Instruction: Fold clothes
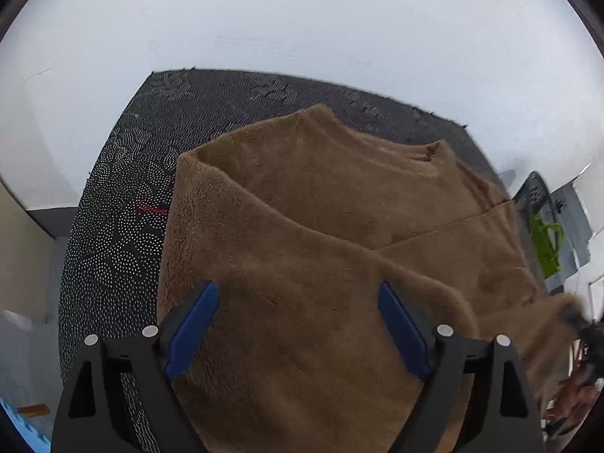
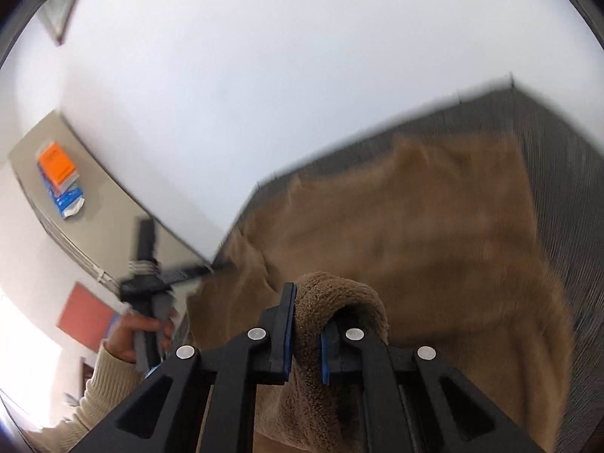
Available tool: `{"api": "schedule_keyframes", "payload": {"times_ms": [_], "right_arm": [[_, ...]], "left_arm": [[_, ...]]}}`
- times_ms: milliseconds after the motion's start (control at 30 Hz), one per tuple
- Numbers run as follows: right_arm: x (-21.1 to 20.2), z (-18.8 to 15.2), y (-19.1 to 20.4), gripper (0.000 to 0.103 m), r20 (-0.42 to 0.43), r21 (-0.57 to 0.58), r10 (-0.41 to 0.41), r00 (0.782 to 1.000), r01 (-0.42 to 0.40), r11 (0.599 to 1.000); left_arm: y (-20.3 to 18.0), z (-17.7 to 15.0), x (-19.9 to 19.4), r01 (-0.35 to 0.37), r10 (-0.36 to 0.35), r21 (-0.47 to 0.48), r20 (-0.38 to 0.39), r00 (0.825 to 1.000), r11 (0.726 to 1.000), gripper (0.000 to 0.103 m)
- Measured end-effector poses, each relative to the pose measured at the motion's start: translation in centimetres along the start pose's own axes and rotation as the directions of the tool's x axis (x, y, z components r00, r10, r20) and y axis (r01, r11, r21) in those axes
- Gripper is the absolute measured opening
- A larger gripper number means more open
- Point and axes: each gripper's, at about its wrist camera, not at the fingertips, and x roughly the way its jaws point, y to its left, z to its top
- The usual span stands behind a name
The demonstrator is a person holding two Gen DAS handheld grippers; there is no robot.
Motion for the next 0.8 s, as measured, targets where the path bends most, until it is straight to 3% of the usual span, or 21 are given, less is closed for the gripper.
{"api": "schedule_keyframes", "payload": {"times_ms": [167,233,333,467,667,733,800], "right_arm": [[-2.5,4.1,3.2,0.011,0.203,-0.106,-0.043,0.978,0.065,0.992],[-2.7,5.0,3.0,0.011,0.236,-0.115,-0.065,0.970,0.094,0.989],[-0.9,5.2,1.0,0.011,0.224,-0.100,-0.124,0.967,0.149,0.984],[2.7,3.7,-3.4,0.011,0.102,-0.013,-0.201,0.974,0.203,0.979],[4.7,1.7,-6.3,0.012,0.028,0.034,-0.217,0.976,0.216,0.976],[4.7,1.7,-6.5,0.012,0.031,0.039,-0.210,0.977,0.209,0.977],[4.8,1.7,-6.8,0.012,0.038,0.041,-0.203,0.978,0.201,0.979]], "left_arm": [[2.5,-0.3,0.7,-0.058,0.062,-0.101,0.038,0.997,0.993,0.090],[3.7,-0.7,0.3,-0.094,0.106,-0.164,0.070,0.992,0.982,0.090],[5.9,-1.6,0.4,-0.122,0.148,-0.257,0.085,0.985,0.959,0.090],[5.8,-1.8,0.3,-0.119,0.143,-0.235,0.085,0.986,0.965,0.090],[2.6,0.0,-0.9,0.018,-0.005,-0.139,0.090,0.996,0.990,0.090],[1.1,1.2,-1.0,0.087,-0.078,-0.100,0.088,0.993,0.991,0.090],[0.6,2.1,-0.4,0.197,-0.191,-0.106,0.060,0.980,0.975,0.090]]}}
